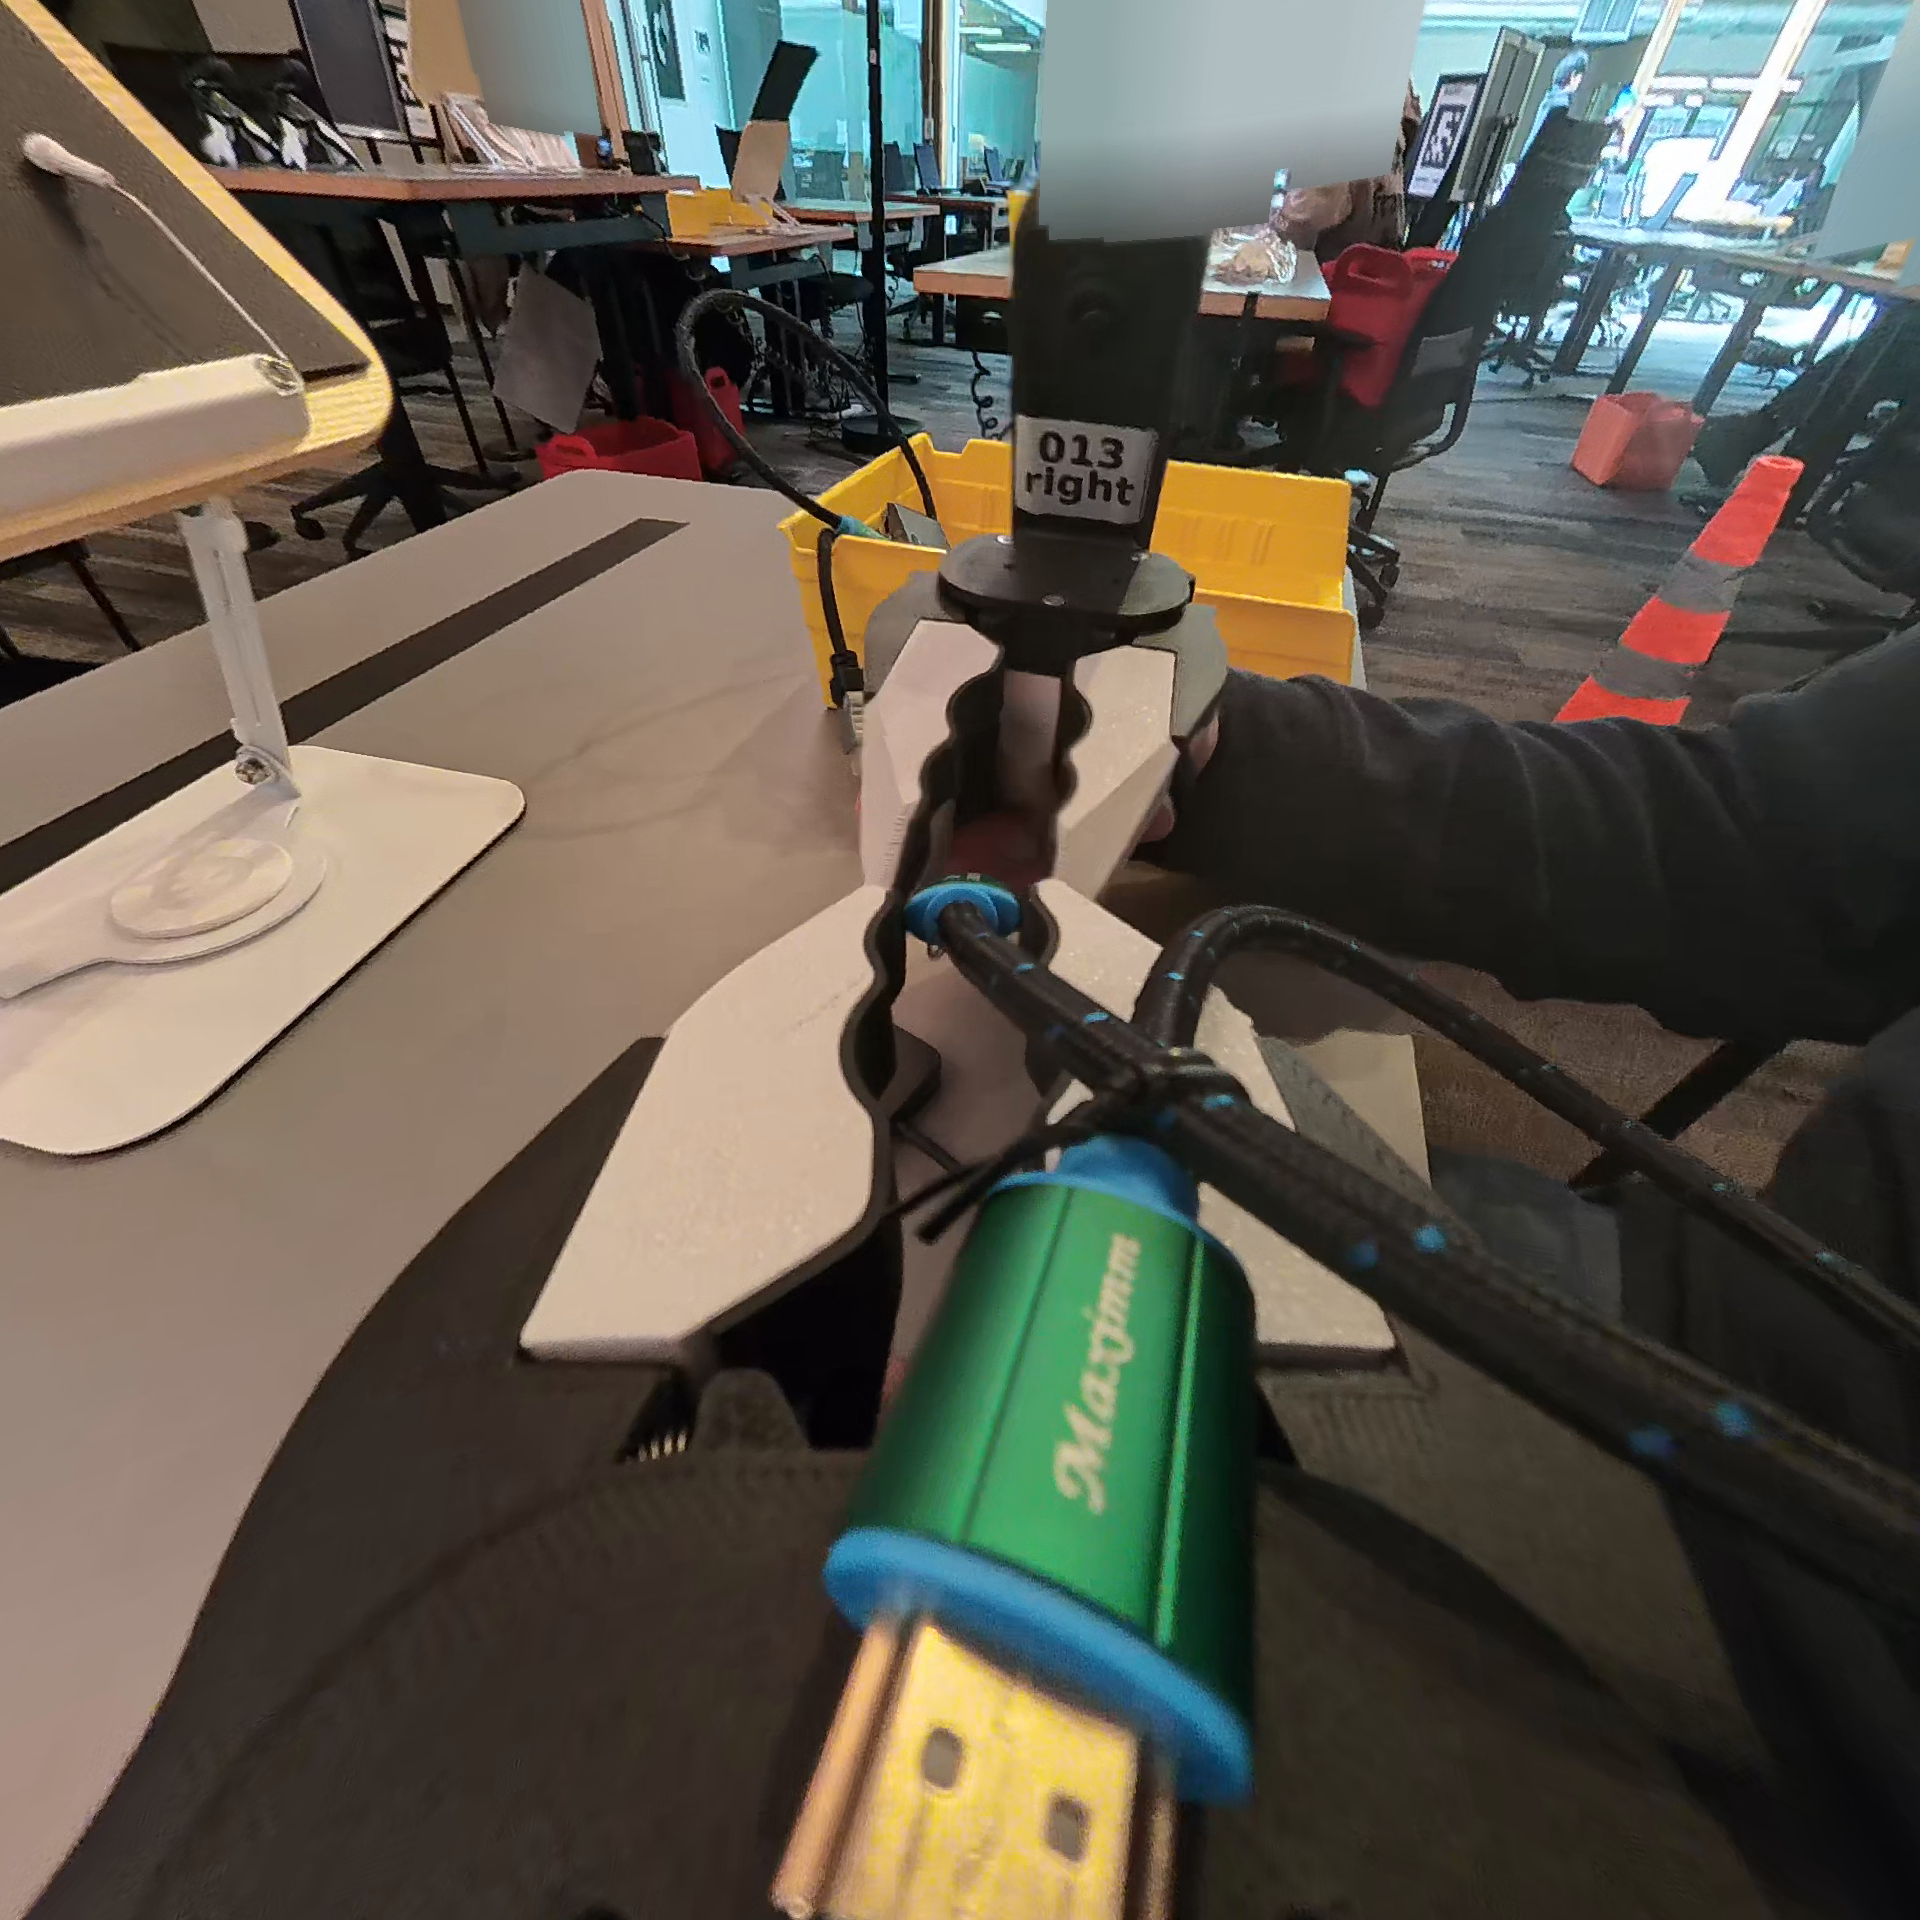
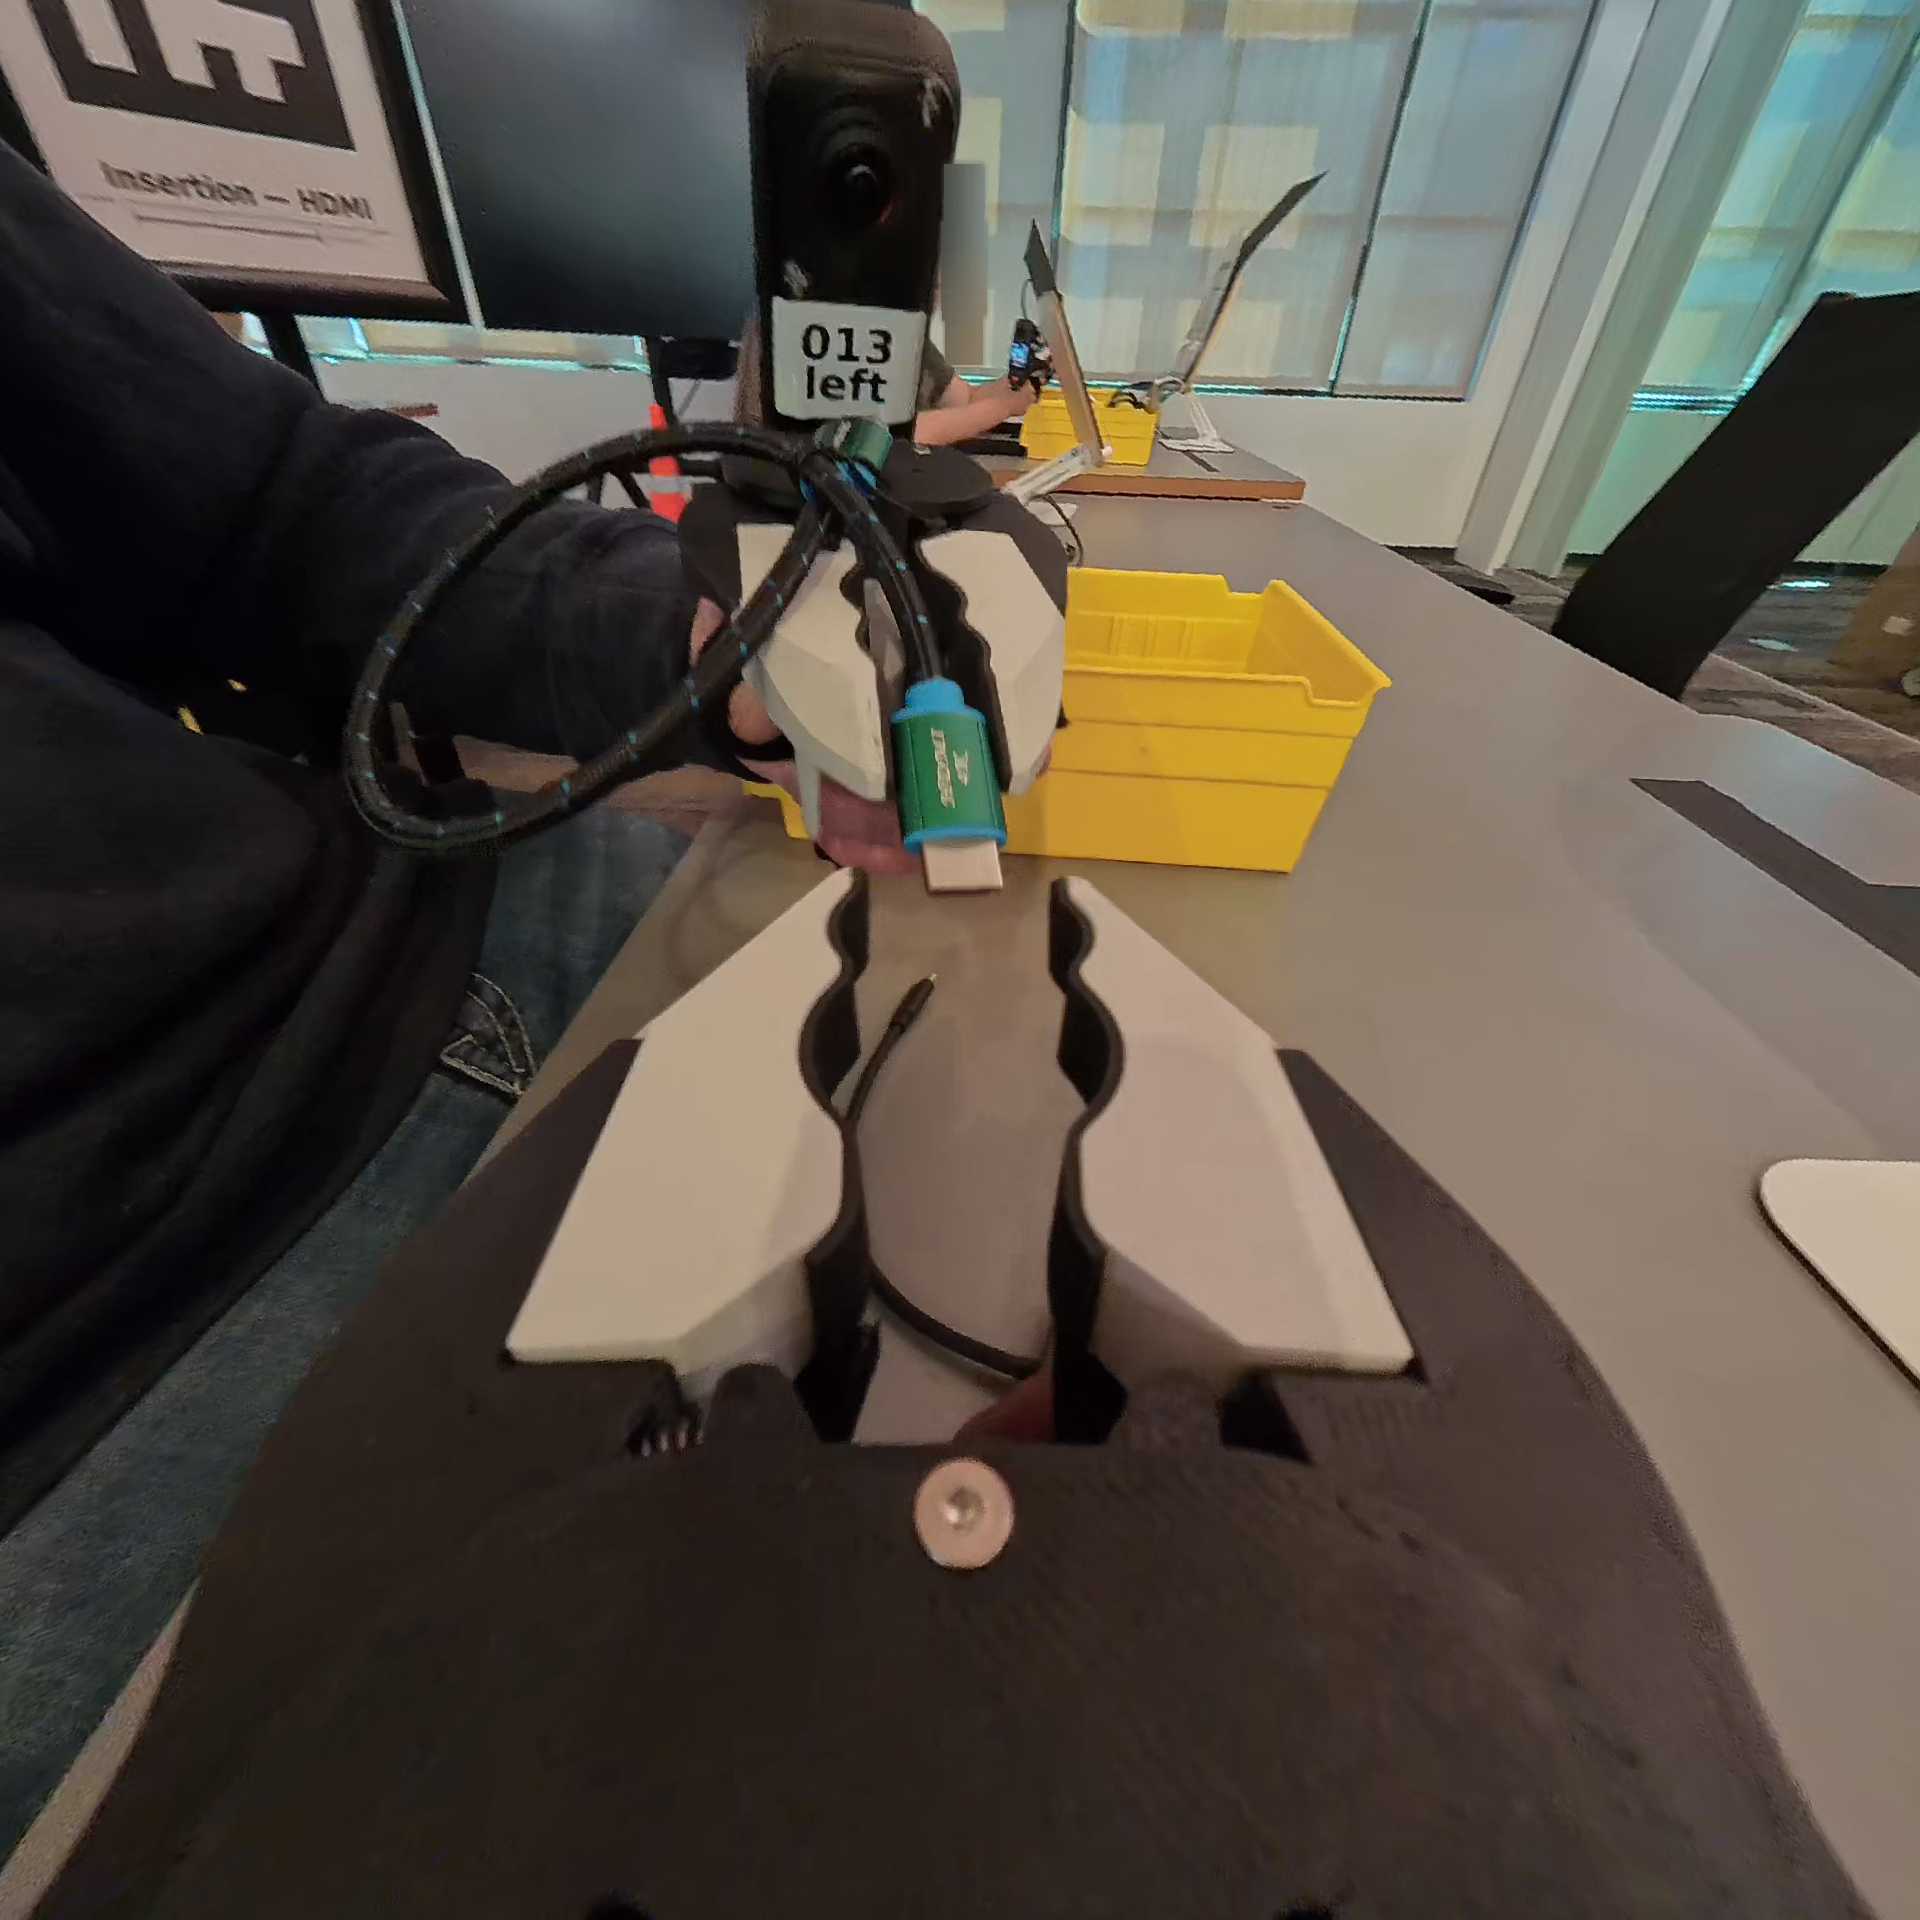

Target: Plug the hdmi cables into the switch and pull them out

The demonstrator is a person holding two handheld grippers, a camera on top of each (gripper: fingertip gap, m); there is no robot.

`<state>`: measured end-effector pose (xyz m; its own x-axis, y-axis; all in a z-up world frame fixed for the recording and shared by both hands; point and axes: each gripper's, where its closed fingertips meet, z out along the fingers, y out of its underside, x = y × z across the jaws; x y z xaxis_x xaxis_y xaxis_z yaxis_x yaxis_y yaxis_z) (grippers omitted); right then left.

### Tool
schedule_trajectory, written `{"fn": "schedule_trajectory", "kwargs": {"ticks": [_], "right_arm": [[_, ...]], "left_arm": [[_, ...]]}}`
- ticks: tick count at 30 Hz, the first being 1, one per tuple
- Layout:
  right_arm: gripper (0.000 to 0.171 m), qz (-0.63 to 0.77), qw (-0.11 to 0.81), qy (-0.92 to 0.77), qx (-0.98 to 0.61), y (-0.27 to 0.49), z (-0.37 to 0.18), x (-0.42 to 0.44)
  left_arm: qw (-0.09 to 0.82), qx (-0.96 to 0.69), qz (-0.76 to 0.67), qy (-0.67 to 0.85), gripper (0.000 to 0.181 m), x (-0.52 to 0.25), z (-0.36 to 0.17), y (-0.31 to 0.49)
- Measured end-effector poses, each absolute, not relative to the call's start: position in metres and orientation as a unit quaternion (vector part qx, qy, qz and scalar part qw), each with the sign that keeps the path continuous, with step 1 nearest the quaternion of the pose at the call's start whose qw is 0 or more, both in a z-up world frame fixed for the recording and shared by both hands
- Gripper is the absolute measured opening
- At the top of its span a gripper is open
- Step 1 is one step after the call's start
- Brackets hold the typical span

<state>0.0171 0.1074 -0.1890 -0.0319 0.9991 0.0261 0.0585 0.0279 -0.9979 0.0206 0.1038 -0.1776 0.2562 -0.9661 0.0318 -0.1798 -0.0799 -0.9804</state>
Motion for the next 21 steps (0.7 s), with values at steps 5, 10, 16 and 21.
{"fn": "schedule_trajectory", "kwargs": {"ticks": [5,10,16,21], "right_arm": [[0.046,0.413,0.487,-0.547,-0.541,0.125,-0.210,0.022],[0.081,0.308,0.407,-0.604,-0.612,0.134,-0.267,0.040],[0.083,0.217,0.345,-0.623,-0.668,0.151,-0.313,0.063],[0.064,0.204,0.345,-0.607,-0.686,0.160,-0.317,0.065]], "left_arm": [[0.504,-0.623,-0.407,0.439,0.020,0.009,-0.172,0.113],[0.503,-0.627,-0.399,0.440,0.020,0.004,-0.175,0.115],[0.500,-0.633,-0.398,0.437,0.019,0.004,-0.178,0.116],[0.498,-0.635,-0.396,0.438,0.020,0.006,-0.181,0.116]]}}
